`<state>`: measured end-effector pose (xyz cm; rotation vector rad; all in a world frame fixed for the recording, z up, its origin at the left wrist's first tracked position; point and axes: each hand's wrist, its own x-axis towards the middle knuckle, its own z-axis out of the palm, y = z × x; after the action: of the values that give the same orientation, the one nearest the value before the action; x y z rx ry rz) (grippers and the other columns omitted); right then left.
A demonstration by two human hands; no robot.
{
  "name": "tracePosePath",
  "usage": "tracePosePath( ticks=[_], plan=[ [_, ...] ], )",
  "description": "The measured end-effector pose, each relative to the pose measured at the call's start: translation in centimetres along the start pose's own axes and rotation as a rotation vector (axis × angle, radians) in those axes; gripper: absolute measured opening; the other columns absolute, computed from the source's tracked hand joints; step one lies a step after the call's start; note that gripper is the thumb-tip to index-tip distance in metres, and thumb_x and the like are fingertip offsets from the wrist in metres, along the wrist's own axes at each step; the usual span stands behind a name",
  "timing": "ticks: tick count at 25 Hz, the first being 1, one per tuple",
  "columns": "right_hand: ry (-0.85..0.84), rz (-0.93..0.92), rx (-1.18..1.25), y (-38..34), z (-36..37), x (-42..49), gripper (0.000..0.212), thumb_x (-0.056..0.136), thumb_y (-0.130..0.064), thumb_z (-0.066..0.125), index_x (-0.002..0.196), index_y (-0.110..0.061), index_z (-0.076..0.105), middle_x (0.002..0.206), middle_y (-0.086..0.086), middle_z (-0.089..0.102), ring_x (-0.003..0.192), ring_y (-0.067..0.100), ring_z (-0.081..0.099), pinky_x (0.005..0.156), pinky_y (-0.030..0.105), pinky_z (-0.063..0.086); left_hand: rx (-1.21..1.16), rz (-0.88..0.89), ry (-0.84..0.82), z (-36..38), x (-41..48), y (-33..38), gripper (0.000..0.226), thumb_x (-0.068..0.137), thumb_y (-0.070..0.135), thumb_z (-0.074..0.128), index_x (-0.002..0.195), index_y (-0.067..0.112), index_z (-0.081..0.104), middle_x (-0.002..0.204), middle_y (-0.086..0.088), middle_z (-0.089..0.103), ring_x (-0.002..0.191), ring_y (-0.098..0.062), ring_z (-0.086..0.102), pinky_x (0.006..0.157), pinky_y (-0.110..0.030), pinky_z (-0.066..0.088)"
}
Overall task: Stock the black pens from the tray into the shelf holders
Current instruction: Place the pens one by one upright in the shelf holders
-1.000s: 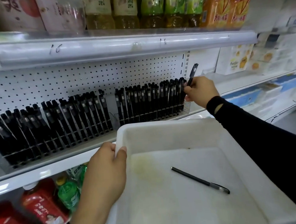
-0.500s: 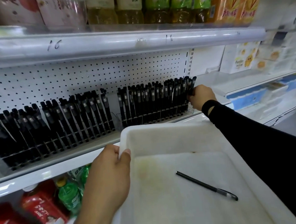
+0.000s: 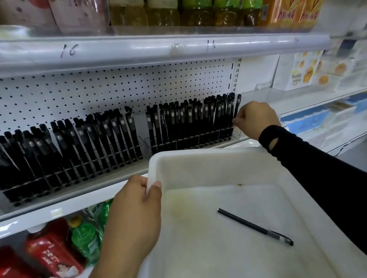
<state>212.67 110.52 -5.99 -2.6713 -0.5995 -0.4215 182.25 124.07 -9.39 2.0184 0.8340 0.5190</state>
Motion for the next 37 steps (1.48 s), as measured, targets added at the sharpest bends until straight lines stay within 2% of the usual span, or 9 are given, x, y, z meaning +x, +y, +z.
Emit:
tracePosePath(
  ticks=[3,6,10,13,17,22,26,31,37],
  plan=[
    [0.098,-0.34,0.05,-1.5,-2.8,-5.8,0.034,0.093,-0.038,0.062,0.063,-0.023,0.057,0.054,-0.009,0.053,0.052,0.012,0.047,0.052,0.023,0.032,0.005,0.008,-0.005,0.0,-0.1,0.1,0.022,0.099,0.039,0.048,0.088,0.025,0.06,0.081,0.003,0.07,0.075,-0.017,0.065,0.073,-0.041,0.054],
    [-0.148,-0.649,0.028,-2.1,-3.8,-10.3,0.042,0.092,-0.044,0.061,0.058,-0.022,0.049,0.048,-0.007,0.047,0.047,0.008,0.044,0.055,0.03,0.043,0.018,0.004,-0.008,0.0,-0.5,0.4,0.021,0.099,0.04,0.047,0.09,0.026,0.06,0.083,0.004,0.069,0.077,-0.017,0.064,0.075,-0.04,0.054],
    [-0.624,-0.667,-0.212,-2.7,-2.8,-13.5,0.033,0.084,-0.06,0.065,0.077,-0.027,0.063,0.067,-0.013,0.054,0.068,0.003,0.05,0.069,0.029,0.048,0.007,0.005,-0.006,-0.2,-0.8,0.5,0.021,0.099,0.04,0.047,0.091,0.025,0.06,0.082,0.005,0.069,0.076,-0.017,0.064,0.074,-0.04,0.054],
    [-0.828,-0.542,-0.297,-2.4,-1.5,-14.9,0.035,0.078,-0.06,0.071,0.086,-0.026,0.065,0.077,-0.012,0.058,0.081,0.015,0.06,0.069,0.03,0.048,0.006,0.016,0.007,-0.4,-0.9,0.5,0.02,0.099,0.039,0.047,0.093,0.025,0.059,0.082,0.004,0.069,0.075,-0.016,0.064,0.072,-0.039,0.054],
    [-0.751,-0.554,-0.183,-3.0,-2.1,-14.6,0.014,0.084,-0.04,0.068,0.083,-0.027,0.063,0.074,-0.01,0.061,0.071,0.01,0.057,0.067,0.027,0.047,0.021,0.025,0.006,-0.5,-1.0,0.5,0.02,0.1,0.039,0.047,0.096,0.025,0.06,0.085,0.004,0.067,0.077,-0.013,0.062,0.069,-0.035,0.05],
    [-0.626,-0.242,0.59,-2.4,-5.2,-12.3,0.018,0.087,-0.011,0.073,0.079,-0.011,0.057,0.068,0.008,0.073,0.057,0.016,0.065,0.06,0.032,0.056,0.019,0.027,0.001,-0.4,-0.8,0.5,0.02,0.1,0.038,0.047,0.096,0.023,0.06,0.085,0.003,0.068,0.078,-0.015,0.063,0.073,-0.037,0.052],
    [-0.716,-0.4,0.134,-0.6,-2.9,-12.7,0.014,0.082,-0.026,0.079,0.09,-0.026,0.068,0.077,-0.009,0.075,0.071,0.003,0.066,0.078,0.028,0.054,0.005,0.034,0.011,-0.3,-1.0,0.7,0.02,0.1,0.039,0.047,0.093,0.024,0.059,0.083,0.001,0.069,0.077,-0.017,0.064,0.073,-0.041,0.053],
    [-0.61,-0.651,-0.137,-1.4,-1.1,-13.4,0.015,0.088,-0.036,0.071,0.102,-0.029,0.076,0.09,-0.013,0.057,0.079,0.006,0.05,0.075,0.023,0.044,-0.021,0.029,0.011,-0.5,-1.4,0.9,0.019,0.099,0.039,0.046,0.094,0.025,0.058,0.084,0.001,0.069,0.076,-0.017,0.064,0.074,-0.041,0.054],
    [-0.573,-0.343,0.479,-1.7,-3.5,-12.7,0.005,0.087,-0.016,0.075,0.085,-0.02,0.072,0.069,-0.008,0.072,0.06,0.01,0.068,0.065,0.022,0.055,-0.028,0.015,0.004,-0.7,-1.4,0.9,0.018,0.098,0.041,0.047,0.092,0.027,0.058,0.083,0.003,0.071,0.076,-0.017,0.065,0.074,-0.042,0.054]
  ],
)
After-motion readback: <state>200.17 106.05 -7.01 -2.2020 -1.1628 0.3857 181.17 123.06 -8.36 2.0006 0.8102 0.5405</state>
